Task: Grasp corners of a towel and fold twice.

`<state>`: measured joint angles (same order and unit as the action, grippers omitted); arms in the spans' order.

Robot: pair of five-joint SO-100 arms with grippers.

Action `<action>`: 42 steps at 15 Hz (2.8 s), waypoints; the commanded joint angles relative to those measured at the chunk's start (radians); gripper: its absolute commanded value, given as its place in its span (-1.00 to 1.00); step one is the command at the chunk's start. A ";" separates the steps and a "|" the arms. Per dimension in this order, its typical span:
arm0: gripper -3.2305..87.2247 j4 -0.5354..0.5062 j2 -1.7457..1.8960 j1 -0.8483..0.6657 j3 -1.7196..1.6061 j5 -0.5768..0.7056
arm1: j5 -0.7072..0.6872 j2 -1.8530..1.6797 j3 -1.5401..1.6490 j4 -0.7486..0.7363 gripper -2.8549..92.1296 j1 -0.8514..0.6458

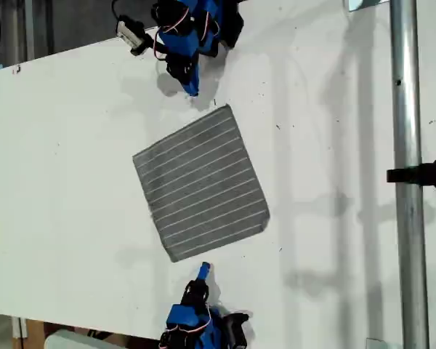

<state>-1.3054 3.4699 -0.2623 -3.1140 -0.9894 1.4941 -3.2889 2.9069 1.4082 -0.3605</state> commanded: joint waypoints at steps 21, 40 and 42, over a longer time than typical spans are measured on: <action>-1.00 0.265 -1.276 0.368 0.928 -0.839 | -0.031 0.805 -0.917 0.258 -0.95 0.448; -0.99 -0.029 -1.865 0.472 1.663 -0.749 | -0.365 1.384 -0.525 -0.360 -0.21 0.321; -0.99 -0.031 -1.875 0.468 1.669 -0.747 | -0.368 1.482 -0.607 -0.371 -0.24 0.319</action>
<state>-1.3284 1.5877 0.2040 -1.5018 -1.7426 1.1382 -1.8438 2.3899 1.0538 -0.0506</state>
